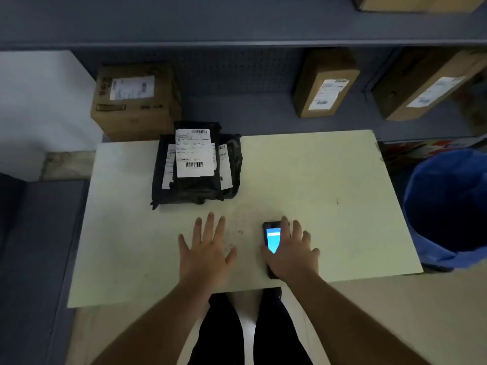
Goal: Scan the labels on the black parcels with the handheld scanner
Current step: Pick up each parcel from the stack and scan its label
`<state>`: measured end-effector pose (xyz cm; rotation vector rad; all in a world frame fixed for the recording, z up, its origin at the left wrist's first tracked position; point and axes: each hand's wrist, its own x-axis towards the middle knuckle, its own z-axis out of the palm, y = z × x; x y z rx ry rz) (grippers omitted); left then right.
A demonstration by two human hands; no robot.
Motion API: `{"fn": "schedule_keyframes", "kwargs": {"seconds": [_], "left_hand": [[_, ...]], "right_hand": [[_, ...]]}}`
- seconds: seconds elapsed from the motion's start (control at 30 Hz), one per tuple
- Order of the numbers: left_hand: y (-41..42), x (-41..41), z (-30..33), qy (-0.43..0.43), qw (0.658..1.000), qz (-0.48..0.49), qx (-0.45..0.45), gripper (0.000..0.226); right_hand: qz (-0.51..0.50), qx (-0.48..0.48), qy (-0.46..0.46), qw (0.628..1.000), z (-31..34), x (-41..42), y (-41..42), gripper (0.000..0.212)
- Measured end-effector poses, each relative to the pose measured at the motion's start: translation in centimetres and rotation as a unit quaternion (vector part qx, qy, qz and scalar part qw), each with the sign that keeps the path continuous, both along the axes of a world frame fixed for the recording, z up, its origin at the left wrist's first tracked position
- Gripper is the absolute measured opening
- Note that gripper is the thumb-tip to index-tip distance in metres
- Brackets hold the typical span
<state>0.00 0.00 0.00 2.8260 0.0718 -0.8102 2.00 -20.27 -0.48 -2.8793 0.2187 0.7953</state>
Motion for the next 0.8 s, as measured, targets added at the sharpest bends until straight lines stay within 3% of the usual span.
{"fn": "schedule_keyframes", "kwargs": {"seconds": [0.4,0.8], "left_hand": [[1.1,-2.5,-5.3,-0.004,0.995,0.037,-0.089,0.080],[1.0,-3.8,-5.8,-0.017,1.000,-0.017,-0.010,0.083]], "right_hand": [[-0.090,0.007,0.043,0.995,-4.4,-1.5,-0.2,0.108],[-0.165,0.029,0.042,0.985,-6.1,-1.0,0.5,0.103]]}}
